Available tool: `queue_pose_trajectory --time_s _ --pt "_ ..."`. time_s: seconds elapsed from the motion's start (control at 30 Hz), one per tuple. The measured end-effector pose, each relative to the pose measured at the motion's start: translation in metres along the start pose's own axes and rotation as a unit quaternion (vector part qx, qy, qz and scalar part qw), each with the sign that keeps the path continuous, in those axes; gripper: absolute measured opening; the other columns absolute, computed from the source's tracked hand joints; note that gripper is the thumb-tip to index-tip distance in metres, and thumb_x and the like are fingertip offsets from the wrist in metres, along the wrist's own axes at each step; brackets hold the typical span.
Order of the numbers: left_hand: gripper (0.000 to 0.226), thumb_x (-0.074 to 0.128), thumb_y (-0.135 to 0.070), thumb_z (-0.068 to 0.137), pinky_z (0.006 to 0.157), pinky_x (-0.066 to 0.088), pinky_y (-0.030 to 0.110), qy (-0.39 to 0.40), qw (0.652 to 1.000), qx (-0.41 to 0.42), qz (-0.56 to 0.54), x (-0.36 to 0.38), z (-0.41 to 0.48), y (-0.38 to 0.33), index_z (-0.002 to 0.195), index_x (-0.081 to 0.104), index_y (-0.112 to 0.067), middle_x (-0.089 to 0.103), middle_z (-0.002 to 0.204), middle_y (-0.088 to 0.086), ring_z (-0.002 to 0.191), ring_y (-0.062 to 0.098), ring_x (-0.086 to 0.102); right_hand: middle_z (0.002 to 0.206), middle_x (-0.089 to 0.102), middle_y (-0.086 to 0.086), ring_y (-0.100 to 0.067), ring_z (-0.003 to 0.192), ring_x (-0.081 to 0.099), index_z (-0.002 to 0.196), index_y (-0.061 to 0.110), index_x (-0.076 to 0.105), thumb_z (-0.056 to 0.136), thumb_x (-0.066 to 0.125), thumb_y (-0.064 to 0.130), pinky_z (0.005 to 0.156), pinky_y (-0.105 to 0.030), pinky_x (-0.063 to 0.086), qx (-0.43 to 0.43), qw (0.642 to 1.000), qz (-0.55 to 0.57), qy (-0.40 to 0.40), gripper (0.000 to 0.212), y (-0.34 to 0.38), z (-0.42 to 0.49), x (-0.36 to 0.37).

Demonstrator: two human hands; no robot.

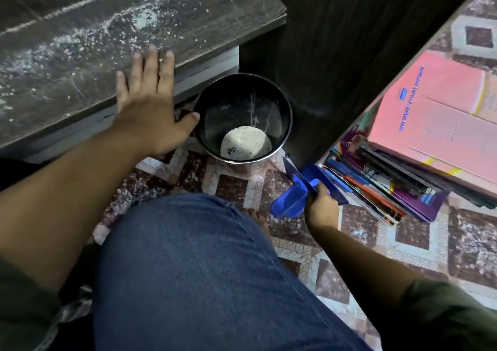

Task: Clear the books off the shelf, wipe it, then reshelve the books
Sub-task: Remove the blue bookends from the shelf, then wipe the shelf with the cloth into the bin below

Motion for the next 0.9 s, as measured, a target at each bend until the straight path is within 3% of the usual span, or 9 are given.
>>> queue_pose_trajectory --time_s 0.13,0.2,0.27,0.4,0.53,0.63,0.7,0.77,0.9 --pt "0.095 0.045 -0.058 0.092 0.117 -0.012 0.045 0.032 0.999 -0.004 -0.002 -0.006 0.0 -0.002 0.152 -0.02 -0.023 -0.028 0.158 0.003 0.145 0.023 -0.025 0.119 0.061 -0.024 -0.038 0.11 0.059 0.12 -0.002 0.058 0.096 0.042 0.008 0.087 -0.041 0.047 0.102 0.983 -0.12 0.095 0.03 0.0 -0.002 -0.003" --pt "0.093 0.043 -0.057 0.094 0.117 -0.012 0.043 0.055 0.998 -0.01 -0.012 -0.012 -0.002 -0.003 0.151 -0.022 -0.024 -0.031 0.157 0.002 0.144 0.022 -0.027 0.125 0.06 -0.015 -0.032 0.116 0.057 0.125 0.002 0.057 0.096 0.045 0.013 0.092 -0.038 0.046 0.082 0.966 -0.196 0.145 0.033 0.017 -0.013 -0.014" --pt "0.089 0.039 -0.056 0.096 0.118 -0.01 0.041 0.068 0.997 -0.019 -0.022 -0.016 -0.007 -0.005 0.151 -0.022 -0.022 -0.032 0.156 0.002 0.144 0.021 -0.027 0.126 0.061 -0.01 -0.03 0.116 0.058 0.124 0.009 0.057 0.095 0.047 0.019 0.091 -0.037 0.047 0.046 0.96 -0.237 0.144 0.032 0.044 -0.024 -0.032" --pt "0.081 0.035 -0.052 0.099 0.121 -0.006 0.041 0.021 0.999 -0.026 -0.02 -0.035 -0.029 -0.016 0.154 -0.011 -0.015 -0.019 0.161 0.006 0.147 0.022 -0.018 0.122 0.063 -0.008 -0.029 0.113 0.059 0.119 0.015 0.06 0.094 0.051 0.029 0.086 -0.035 0.047 -0.091 0.946 -0.31 0.041 0.03 0.121 -0.049 -0.08" --pt "0.079 0.048 -0.046 0.095 0.121 0.0 0.046 -0.07 0.997 -0.011 -0.01 -0.089 -0.053 -0.026 0.156 0.006 -0.019 -0.001 0.163 0.005 0.15 0.024 -0.005 0.12 0.056 -0.01 -0.031 0.113 0.052 0.119 0.014 0.054 0.093 0.05 0.038 0.086 -0.038 0.044 -0.305 0.908 -0.287 -0.031 0.036 0.212 -0.094 -0.132" --pt "0.076 0.056 -0.042 0.09 0.12 0.005 0.049 -0.162 0.986 -0.024 0.007 -0.147 -0.066 -0.019 0.153 0.02 -0.018 0.01 0.162 0.008 0.149 0.027 0.004 0.112 0.059 -0.009 -0.032 0.107 0.055 0.113 0.014 0.06 0.089 0.055 0.037 0.083 -0.039 0.045 -0.426 0.868 -0.227 -0.114 0.033 0.278 -0.127 -0.176" --pt "0.073 0.061 -0.038 0.087 0.118 0.009 0.052 -0.235 0.971 -0.034 0.019 -0.189 -0.074 -0.01 0.15 0.03 -0.015 0.018 0.16 0.011 0.148 0.03 0.009 0.107 0.061 -0.01 -0.033 0.103 0.056 0.108 0.012 0.064 0.087 0.06 0.034 0.081 -0.039 0.046 -0.483 0.84 -0.18 -0.167 0.03 0.319 -0.145 -0.205" --pt "0.071 0.065 -0.034 0.084 0.116 0.012 0.055 -0.302 0.952 -0.044 0.026 -0.227 -0.08 0.0 0.146 0.037 -0.012 0.022 0.157 0.015 0.147 0.034 0.013 0.114 0.059 -0.009 -0.031 0.107 0.053 0.112 0.013 0.064 0.089 0.058 0.032 0.086 -0.039 0.044 -0.524 0.818 -0.15 -0.184 0.031 0.357 -0.158 -0.228" --pt "0.07 0.066 -0.03 0.083 0.116 0.011 0.057 -0.377 0.924 -0.059 0.033 -0.285 -0.081 0.015 0.144 0.038 -0.008 0.016 0.158 0.019 0.146 0.038 0.009 0.127 0.055 -0.008 -0.031 0.113 0.051 0.116 0.013 0.065 0.089 0.059 0.029 0.089 -0.042 0.044 -0.59 0.767 -0.115 -0.226 0.032 0.426 -0.174 -0.264"
Point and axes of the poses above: each hand's wrist, its own z-axis towards the middle knuckle, its own x-axis out of the palm, y = z × x, the point moved 5 cm from there along z, towards the middle knuckle
